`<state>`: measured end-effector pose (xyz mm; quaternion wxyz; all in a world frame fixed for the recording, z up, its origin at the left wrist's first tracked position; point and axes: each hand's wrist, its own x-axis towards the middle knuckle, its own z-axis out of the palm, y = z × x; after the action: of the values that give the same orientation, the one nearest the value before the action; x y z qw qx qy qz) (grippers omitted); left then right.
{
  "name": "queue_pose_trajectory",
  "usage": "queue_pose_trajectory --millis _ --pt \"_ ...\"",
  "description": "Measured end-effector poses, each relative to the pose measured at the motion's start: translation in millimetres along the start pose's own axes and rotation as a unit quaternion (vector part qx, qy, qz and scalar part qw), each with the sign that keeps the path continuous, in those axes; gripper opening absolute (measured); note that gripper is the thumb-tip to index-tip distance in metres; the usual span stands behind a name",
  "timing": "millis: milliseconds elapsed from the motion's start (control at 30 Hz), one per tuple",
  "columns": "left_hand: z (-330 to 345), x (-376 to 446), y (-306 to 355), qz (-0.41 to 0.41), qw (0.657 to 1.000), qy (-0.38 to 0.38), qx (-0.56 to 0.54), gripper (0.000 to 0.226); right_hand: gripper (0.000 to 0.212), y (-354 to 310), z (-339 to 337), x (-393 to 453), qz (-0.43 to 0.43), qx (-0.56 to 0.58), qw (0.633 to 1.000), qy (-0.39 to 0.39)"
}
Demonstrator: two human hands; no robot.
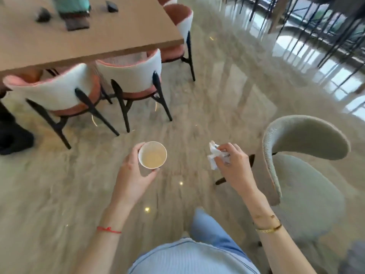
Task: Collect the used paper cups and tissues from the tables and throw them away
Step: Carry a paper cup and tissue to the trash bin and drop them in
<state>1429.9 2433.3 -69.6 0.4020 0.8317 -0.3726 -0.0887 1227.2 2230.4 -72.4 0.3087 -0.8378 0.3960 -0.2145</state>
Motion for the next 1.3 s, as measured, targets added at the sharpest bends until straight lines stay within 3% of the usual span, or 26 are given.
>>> queue_pose_trajectory --millis 400,833,1033,1300 --pt "-105.7 70.8 -122.4 -0.167 0.965 0.202 0.026 0.076 0.024 -156.1 183.3 174.6 -0.193 0.025 0.959 -0.207" --pt "-249.7 169.9 -237.4 -0.292 0.875 0.381 0.068 0.074 0.017 -378.1 388.4 323.4 -0.366 0.053 0.865 -0.339" --pt "-318.6 190.6 -316.6 -0.34 0.84 0.415 0.085 0.076 0.016 -464.7 496.9 343.6 -0.416 0.058 0.821 -0.388" --pt "-460.5 238.5 -444.9 -0.34 0.831 0.43 0.095 0.076 0.019 -620.2 645.1 361.5 -0.44 0.079 0.805 -0.39"
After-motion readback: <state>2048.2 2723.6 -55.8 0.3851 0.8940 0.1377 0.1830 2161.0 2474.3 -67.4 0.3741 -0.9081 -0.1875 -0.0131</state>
